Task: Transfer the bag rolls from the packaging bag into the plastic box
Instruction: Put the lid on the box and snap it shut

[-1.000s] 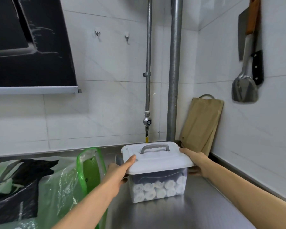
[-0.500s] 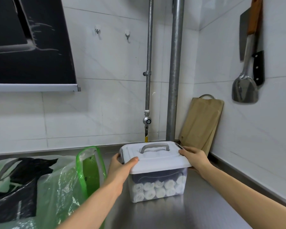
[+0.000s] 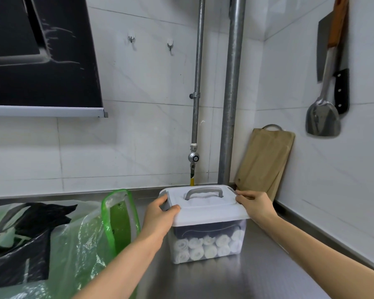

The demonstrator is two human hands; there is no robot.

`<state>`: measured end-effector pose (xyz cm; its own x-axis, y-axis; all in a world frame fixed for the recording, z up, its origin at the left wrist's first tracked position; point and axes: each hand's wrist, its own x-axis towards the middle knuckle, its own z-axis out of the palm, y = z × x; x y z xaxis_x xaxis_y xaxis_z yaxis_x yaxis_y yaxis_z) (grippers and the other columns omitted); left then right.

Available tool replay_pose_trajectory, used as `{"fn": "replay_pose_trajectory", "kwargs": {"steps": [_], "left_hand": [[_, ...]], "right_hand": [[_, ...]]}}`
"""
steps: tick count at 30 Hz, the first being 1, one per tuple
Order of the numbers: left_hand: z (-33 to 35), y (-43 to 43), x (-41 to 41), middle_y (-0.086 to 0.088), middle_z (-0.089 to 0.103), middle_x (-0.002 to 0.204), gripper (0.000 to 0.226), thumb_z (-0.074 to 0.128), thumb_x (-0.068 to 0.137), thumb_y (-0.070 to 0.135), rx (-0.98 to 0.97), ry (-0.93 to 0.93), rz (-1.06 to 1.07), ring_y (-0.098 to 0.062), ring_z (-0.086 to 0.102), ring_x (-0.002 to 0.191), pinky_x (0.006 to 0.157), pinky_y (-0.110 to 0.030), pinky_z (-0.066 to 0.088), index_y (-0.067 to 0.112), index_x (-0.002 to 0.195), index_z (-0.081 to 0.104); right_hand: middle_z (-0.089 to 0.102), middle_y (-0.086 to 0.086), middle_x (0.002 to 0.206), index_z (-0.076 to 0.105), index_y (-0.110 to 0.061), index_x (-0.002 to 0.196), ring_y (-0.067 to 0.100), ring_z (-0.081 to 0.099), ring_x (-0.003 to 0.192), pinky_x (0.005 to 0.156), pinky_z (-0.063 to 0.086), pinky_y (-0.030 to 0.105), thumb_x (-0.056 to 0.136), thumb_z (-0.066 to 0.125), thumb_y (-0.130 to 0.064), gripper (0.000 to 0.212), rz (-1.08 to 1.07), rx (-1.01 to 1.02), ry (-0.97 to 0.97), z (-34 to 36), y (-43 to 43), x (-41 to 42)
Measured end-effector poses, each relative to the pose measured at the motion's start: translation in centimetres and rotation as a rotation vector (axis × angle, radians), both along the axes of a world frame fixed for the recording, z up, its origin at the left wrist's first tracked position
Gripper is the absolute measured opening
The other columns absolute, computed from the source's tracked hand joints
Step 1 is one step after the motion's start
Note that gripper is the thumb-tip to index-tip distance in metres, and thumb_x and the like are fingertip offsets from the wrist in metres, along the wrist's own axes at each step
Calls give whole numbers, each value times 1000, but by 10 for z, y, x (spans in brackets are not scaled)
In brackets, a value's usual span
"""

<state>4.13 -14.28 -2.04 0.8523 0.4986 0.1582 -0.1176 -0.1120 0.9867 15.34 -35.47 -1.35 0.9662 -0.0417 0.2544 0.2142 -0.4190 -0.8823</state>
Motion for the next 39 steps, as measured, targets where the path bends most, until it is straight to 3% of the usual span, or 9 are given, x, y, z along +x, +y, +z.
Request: {"fn": "replay_pose_trajectory", "kwargs": {"steps": [6, 14, 17, 20, 25, 28, 30, 34, 39], "left_hand": [[0, 2, 4, -8, 56, 130, 44, 60, 86, 3, 55, 7, 20, -12, 47, 101, 83, -20, 33, 6, 129, 54], [-3, 7, 17, -8, 48, 135, 43, 57, 88, 7, 51, 46, 30, -16, 48, 99, 77, -24, 35, 11, 130, 48], [-1, 13, 23, -8, 46, 136, 44, 56, 89, 7, 52, 68, 40, -18, 48, 102, 81, -26, 35, 10, 131, 47], [2, 23, 32, -10, 48, 135, 43, 56, 88, 4, 63, 89, 75, -20, 49, 102, 82, -26, 35, 9, 129, 49], [9, 40, 51, -15, 45, 136, 40, 49, 89, 1, 101, 148, 139, -24, 47, 97, 80, -25, 34, 7, 129, 50], [10, 55, 66, -16, 42, 139, 43, 44, 90, -1, 112, 192, 175, -31, 50, 113, 84, -28, 37, 7, 132, 46], [12, 63, 74, -17, 43, 137, 43, 40, 90, -4, 114, 209, 203, -32, 49, 116, 85, -29, 37, 6, 132, 46], [14, 77, 88, -15, 52, 122, 42, 34, 90, -7, 137, 215, 254, -28, 50, 102, 82, -30, 39, 1, 129, 48], [11, 104, 115, -20, 43, 138, 46, 34, 91, -3, 150, 265, 296, -34, 47, 120, 92, -34, 41, 6, 135, 44]], "right_hand": [[69, 1, 109, 71, -15, 112, 13, 57, 88, 60, 39, 13, 89, 61, -17, 26, 3, -36, -27, -1, 1, 0], [68, 0, 107, 71, -18, 112, 13, 55, 87, 58, 38, 10, 89, 60, -19, 25, -10, -19, -19, -1, 7, 3], [64, -2, 98, 70, -17, 112, 13, 54, 88, 59, 40, 13, 89, 59, -19, 25, 4, -30, -18, 1, 13, 6], [61, -1, 98, 67, -13, 109, 15, 54, 89, 71, 42, 21, 89, 59, -18, 22, 4, -38, -14, 3, 26, 12], [61, 1, 96, 66, -10, 103, 16, 53, 89, 76, 42, 25, 87, 61, -17, 18, 2, -29, -18, 3, 51, 28], [62, 0, 93, 67, -9, 101, 16, 54, 89, 82, 46, 27, 87, 62, -17, 17, 4, -22, -26, 3, 67, 41], [61, -1, 90, 67, -9, 100, 16, 55, 87, 83, 46, 27, 87, 62, -17, 16, 9, -31, -30, 3, 77, 49], [63, 2, 92, 67, -10, 98, 18, 55, 86, 75, 43, 25, 87, 61, -19, 15, 24, -62, -31, 2, 98, 66], [64, 4, 93, 67, -12, 96, 21, 57, 88, 79, 48, 28, 87, 60, -20, 14, 35, -78, -36, 4, 122, 84]]}}
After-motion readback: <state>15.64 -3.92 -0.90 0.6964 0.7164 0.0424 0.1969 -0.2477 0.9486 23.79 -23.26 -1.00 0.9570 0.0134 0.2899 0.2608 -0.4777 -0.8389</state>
